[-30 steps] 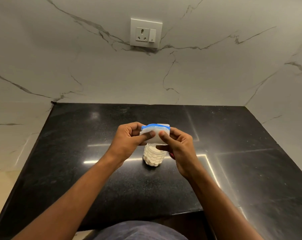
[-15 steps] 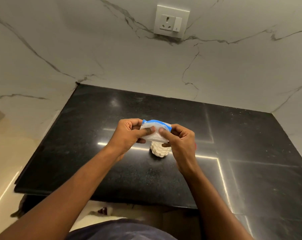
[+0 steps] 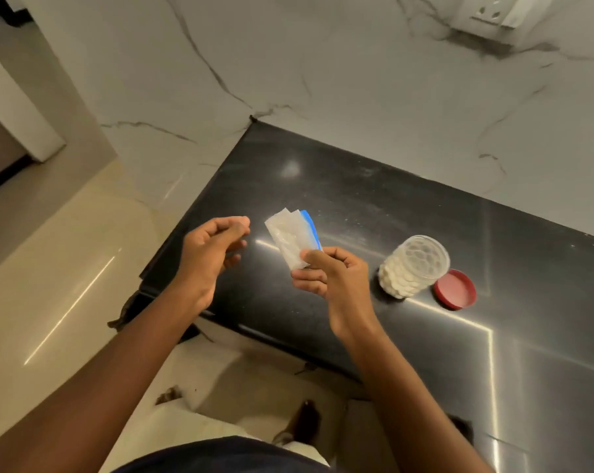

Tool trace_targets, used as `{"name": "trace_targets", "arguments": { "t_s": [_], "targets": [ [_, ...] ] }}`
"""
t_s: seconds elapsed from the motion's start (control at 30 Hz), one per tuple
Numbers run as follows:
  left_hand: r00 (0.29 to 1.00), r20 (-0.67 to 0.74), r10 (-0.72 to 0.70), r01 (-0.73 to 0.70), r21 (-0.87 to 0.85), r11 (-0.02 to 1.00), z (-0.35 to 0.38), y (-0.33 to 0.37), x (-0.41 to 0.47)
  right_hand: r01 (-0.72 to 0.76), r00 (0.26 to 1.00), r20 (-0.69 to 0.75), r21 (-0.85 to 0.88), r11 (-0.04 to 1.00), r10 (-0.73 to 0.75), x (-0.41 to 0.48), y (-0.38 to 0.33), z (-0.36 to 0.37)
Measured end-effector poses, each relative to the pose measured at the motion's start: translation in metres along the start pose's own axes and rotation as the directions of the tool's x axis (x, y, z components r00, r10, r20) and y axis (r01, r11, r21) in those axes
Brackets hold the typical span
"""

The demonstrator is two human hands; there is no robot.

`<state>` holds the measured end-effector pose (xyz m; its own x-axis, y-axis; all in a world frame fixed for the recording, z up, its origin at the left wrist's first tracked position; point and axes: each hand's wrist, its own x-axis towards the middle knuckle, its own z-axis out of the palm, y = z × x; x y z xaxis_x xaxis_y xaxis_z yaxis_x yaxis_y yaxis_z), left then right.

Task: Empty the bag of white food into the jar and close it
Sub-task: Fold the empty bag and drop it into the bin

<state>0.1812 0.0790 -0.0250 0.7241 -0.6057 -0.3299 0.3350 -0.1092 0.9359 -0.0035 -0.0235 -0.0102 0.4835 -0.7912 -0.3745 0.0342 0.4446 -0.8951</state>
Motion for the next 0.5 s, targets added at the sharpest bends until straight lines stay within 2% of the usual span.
{"name": "trace_targets", "arguments": {
  "t_s": [0.1,0.37,0.5],
  "targets": [
    [0.998,-0.064,0.005,-0.004,0.004,1.000,-0.061,-0.008,0.004,-0.035,0.999,0.023,-0.003,0.999,0.035,-0.002,0.026,0.053],
    [0.992,-0.119,-0.049,0.060,0.092,0.994,-0.227,-0.017,0.037,-0.146,0.988,0.056,-0.012,0.989,0.146,-0.014,0.097,0.220],
    [0.983,-0.165,-0.081,0.104,0.132,0.986,-0.299,-0.026,0.061,-0.125,0.991,0.027,-0.095,0.988,0.128,-0.021,0.138,0.299]
  ]
}}
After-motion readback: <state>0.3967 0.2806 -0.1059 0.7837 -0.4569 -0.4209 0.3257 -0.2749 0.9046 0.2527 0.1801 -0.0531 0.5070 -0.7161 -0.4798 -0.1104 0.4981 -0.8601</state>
